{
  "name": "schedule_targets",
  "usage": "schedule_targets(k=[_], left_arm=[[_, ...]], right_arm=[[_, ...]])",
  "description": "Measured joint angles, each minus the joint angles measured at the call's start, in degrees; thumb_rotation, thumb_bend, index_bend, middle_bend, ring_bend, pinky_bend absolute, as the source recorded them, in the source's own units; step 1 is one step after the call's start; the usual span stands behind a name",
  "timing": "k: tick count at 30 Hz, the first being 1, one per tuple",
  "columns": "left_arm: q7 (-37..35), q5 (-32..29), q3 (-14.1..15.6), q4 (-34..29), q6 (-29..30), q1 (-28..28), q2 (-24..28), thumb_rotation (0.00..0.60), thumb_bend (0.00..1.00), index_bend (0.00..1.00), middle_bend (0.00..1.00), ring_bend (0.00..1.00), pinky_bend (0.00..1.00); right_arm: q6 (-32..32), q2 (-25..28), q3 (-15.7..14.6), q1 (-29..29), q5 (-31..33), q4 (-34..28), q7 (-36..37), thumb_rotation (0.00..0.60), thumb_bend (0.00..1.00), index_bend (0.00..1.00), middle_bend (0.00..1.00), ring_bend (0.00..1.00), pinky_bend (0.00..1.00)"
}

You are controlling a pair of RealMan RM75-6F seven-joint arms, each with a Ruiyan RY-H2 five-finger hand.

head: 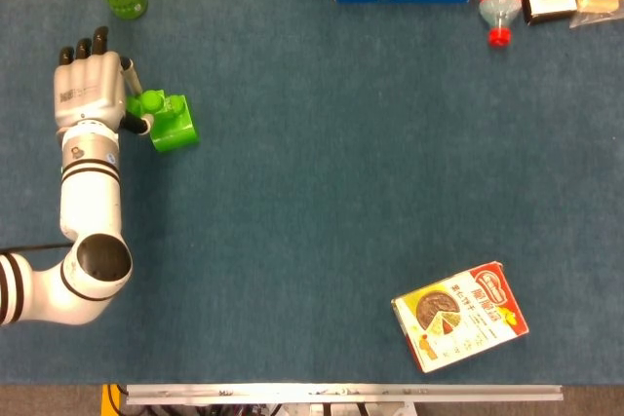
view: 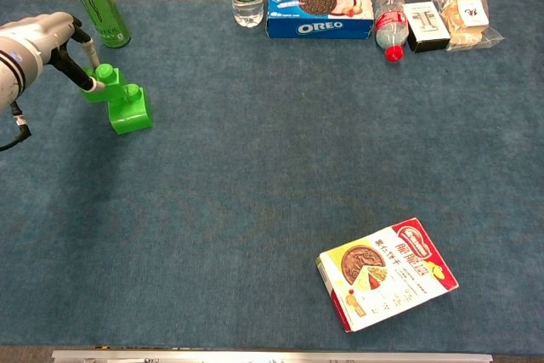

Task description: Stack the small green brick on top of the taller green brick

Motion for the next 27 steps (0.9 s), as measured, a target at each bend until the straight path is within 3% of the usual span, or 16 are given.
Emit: schedule_targets(k=[27], left_arm=[[0.9, -1.7, -1.7, 4.9, -1.9, -1.4, -3.7, 0.600, 0.33, 0.53, 0.00, 0.00, 0.03]], right_arm=[[-0.8, 0.0, 0.1, 0.3, 0.6, 0.2, 0.2, 0.600, 0.40, 0.70, 0.45, 0.42, 0.64]])
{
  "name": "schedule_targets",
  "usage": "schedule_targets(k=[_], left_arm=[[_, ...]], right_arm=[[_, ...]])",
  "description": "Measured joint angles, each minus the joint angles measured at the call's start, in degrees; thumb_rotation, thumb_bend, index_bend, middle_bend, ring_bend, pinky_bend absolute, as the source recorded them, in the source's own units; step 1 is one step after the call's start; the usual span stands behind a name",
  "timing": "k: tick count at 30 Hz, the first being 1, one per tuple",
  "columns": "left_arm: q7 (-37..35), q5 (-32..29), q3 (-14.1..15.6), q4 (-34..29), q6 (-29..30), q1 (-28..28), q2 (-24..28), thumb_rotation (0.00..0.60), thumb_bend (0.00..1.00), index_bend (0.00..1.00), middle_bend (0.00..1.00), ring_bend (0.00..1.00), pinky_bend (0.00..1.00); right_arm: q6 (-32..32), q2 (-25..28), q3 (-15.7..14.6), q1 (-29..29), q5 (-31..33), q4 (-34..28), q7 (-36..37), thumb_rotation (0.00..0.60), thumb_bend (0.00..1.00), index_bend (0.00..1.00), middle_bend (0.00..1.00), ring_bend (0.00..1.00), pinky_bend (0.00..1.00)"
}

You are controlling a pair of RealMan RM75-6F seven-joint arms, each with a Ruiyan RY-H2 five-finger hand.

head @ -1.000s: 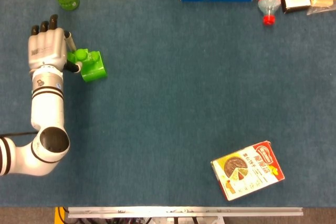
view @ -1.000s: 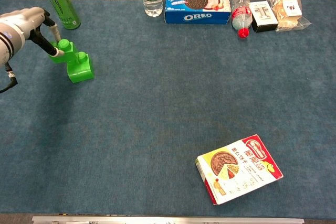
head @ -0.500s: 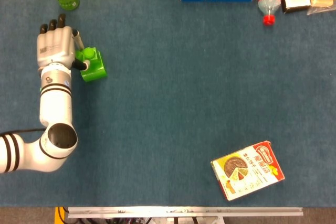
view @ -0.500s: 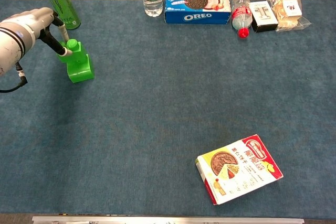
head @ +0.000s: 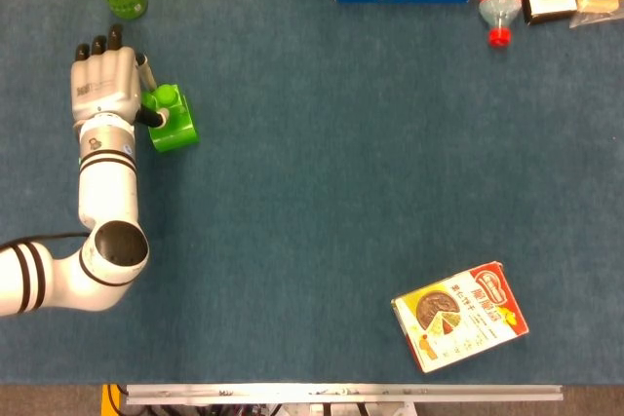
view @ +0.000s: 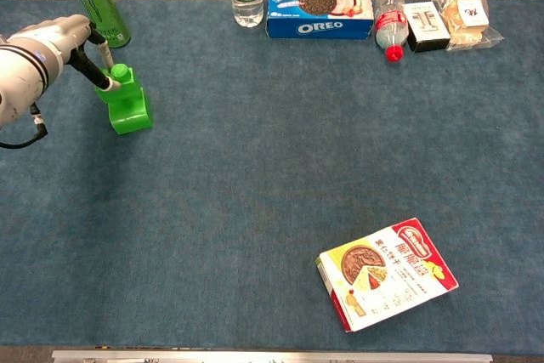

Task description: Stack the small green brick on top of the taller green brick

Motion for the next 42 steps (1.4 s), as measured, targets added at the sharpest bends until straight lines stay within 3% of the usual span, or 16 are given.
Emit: schedule_targets(k=[24, 26, 33, 36, 42], left_arm=[[0.2, -0.9, 0.8, 3.9, -3.9, 0.5, -1.9, 0.600, 0.33, 0.52, 0.00, 0.00, 0.03], [0.0, -0.7, 0.7, 3.6, -4.0, 0.5, -1.8, 0.600, 0.33, 0.47, 0.00, 0.00, 0.03], [-1.0, 0.9, 0.7, 0.9, -3.2, 1.1, -0.6, 0.600, 0.33, 0.09, 0.00, 0.00, 0.03], [-1.7, 2.0, 0.8, -0.8, -2.6, 1.7, 0.4, 0.600, 0.33, 0.01, 0.00, 0.00, 0.03], [-3.6, 4.6, 1.0, -5.1, -1.2, 3.1, 2.9, 0.600, 0.33, 0.00, 0.00, 0.00, 0.03]], right_arm=[[0.1, 0.1, 0.0, 0.0, 0.1, 0.0, 0.1, 0.600, 0.40, 0.70, 0.45, 0.42, 0.64], [0.0, 0.1, 0.0, 0.0, 0.0, 0.0, 0.1, 0.600, 0.40, 0.70, 0.45, 0.42, 0.64], [0.2, 0.0, -0.1, 0.0, -0.2, -0.1, 0.0, 0.600, 0.40, 0.70, 0.45, 0.42, 0.64], [0.2, -0.1, -0.1, 0.0, -0.3, -0.1, -0.2, 0.600, 0.40, 0.70, 0.45, 0.42, 0.64], [0.2, -0.3, -0.2, 0.1, -0.5, -0.1, -0.7, 0.600, 0.40, 0.70, 0.45, 0.42, 0.64]])
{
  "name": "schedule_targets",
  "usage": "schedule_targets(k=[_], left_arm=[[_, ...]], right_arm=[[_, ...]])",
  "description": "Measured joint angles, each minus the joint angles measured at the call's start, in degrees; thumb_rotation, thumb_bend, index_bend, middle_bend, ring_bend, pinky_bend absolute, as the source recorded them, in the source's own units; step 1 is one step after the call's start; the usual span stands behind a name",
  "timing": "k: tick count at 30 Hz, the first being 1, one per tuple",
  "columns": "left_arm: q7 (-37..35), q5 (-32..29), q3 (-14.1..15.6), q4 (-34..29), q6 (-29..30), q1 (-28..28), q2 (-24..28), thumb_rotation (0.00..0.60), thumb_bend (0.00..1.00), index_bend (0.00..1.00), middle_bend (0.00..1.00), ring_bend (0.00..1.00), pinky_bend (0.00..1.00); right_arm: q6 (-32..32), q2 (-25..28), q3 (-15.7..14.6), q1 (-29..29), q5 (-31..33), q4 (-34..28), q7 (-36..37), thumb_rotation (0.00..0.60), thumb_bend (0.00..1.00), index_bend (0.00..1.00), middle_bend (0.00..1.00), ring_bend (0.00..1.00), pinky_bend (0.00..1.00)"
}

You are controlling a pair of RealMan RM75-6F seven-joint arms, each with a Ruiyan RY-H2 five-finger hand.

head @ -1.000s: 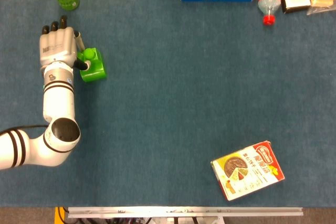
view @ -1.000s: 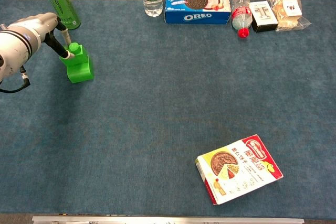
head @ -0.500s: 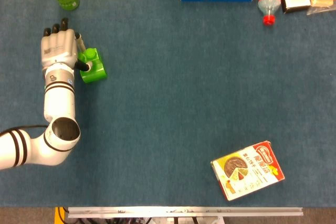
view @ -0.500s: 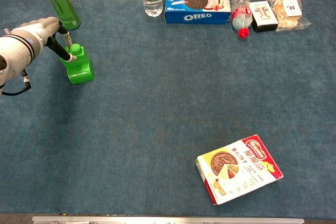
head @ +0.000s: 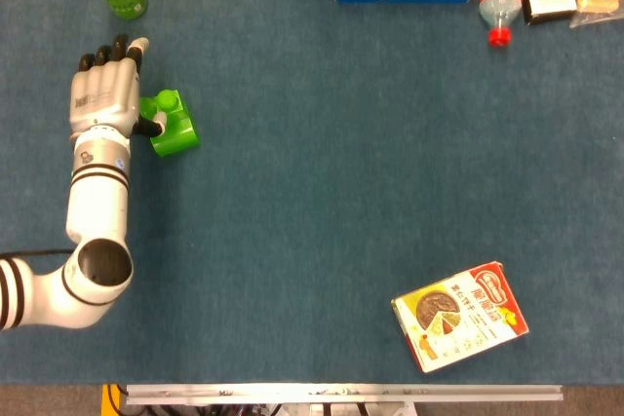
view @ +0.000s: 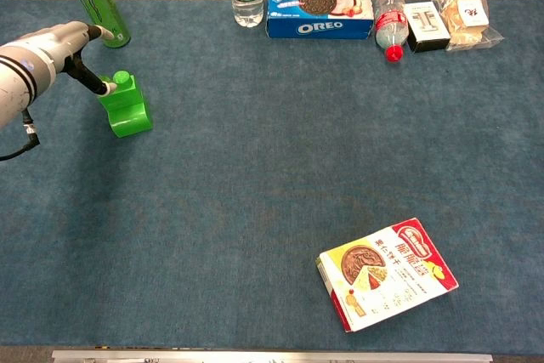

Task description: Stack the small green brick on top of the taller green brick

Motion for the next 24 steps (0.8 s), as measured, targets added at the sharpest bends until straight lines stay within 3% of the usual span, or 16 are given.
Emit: schedule_targets(k=[7, 13, 17, 24], left_arm=[[-1.2, 8.7, 3.4, -7.0, 5.4, 3.1, 3.1, 0.600, 0.33, 0.07, 0.00, 0.00, 0.03], [-0.8, 25.4, 11.3, -10.1, 14.8, 7.7, 4.1, 0.600, 0.33, 0.20, 0.00, 0.00, 0.03], [-2.6, 39.5, 17.3, -10.5, 20.7, 12.5, 5.1, 0.600, 0.33, 0.23, 0.00, 0.00, 0.03], [-6.4, 58.0, 24.9, -7.0, 28.4, 20.9, 6.8, 0.600, 0.33, 0.25, 0.00, 0.00, 0.03]], right_arm=[[0.2, -0.2, 0.2, -0.1, 0.3, 0.0, -0.6, 0.600, 0.40, 0.70, 0.45, 0.42, 0.64], [0.8, -0.7, 0.4, -0.3, 0.4, 0.0, -2.3, 0.600, 0.40, 0.70, 0.45, 0.42, 0.64], [1.4, -1.0, 0.5, -0.5, 0.4, -0.1, -3.4, 0.600, 0.40, 0.70, 0.45, 0.42, 0.64], [1.5, -1.9, 0.6, -0.5, 0.6, -0.1, -5.7, 0.600, 0.40, 0.70, 0.45, 0.42, 0.64]])
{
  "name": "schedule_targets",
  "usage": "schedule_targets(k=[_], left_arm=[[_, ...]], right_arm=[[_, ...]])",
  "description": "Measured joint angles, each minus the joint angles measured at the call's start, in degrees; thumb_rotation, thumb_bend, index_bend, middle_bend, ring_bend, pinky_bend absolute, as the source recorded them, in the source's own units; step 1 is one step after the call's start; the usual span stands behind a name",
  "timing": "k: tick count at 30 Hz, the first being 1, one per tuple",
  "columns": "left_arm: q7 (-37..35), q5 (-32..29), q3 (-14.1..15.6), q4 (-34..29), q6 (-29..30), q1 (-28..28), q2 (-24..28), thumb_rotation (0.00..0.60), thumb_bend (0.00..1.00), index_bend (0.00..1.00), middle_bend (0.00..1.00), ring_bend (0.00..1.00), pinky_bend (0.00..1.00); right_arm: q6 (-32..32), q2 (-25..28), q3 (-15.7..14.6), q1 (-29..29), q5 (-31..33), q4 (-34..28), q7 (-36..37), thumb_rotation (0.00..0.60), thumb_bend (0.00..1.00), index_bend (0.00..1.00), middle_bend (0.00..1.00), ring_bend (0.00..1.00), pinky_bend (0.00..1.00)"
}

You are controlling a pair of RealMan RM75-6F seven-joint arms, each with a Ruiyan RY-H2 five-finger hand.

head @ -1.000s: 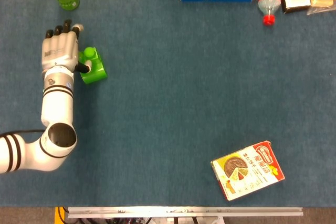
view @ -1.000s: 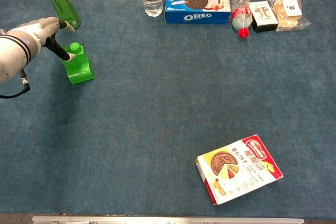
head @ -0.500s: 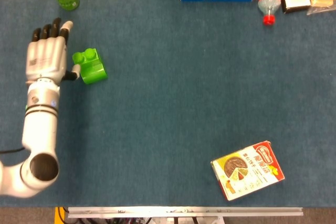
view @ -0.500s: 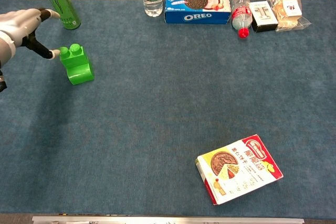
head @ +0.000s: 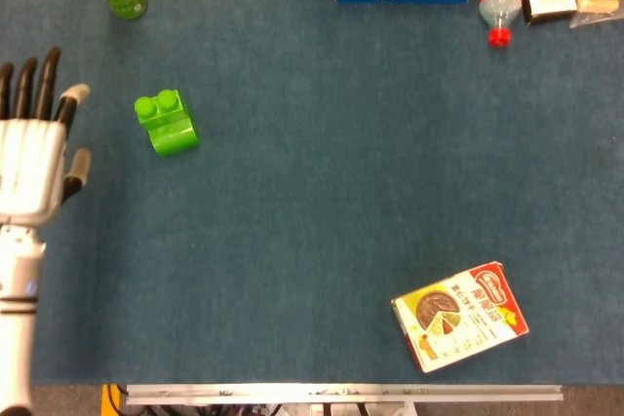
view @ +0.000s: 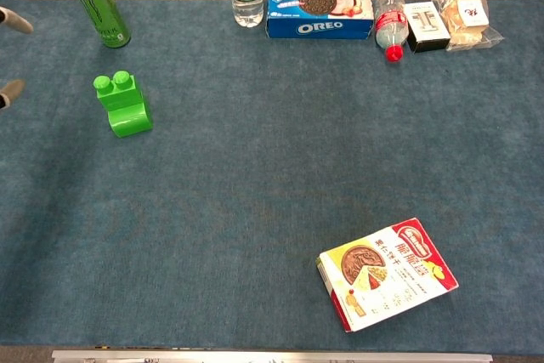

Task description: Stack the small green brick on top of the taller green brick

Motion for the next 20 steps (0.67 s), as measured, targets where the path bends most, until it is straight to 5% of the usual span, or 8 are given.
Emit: schedule_targets(k=[8, 20], left_arm=[[-6.7, 12.1, 6.8, 7.9, -0.4, 6.4, 2.4, 0.600, 0.33, 0.28, 0.01, 0.00, 0.03], [-20.6, 18.1, 6.8, 15.8, -3.1, 12.6, 3.5, 0.600, 0.33, 0.32, 0.03, 0.00, 0.03]], right_arm=[[-1.5, -0.7, 0.0, 0.4, 0.9, 0.3, -1.6, 0.600, 0.40, 0.70, 0.45, 0.42, 0.64], [-3.3, -1.5, 0.4, 0.7, 3.0, 1.3, -2.6, 0.600, 0.40, 0.70, 0.45, 0.42, 0.64]])
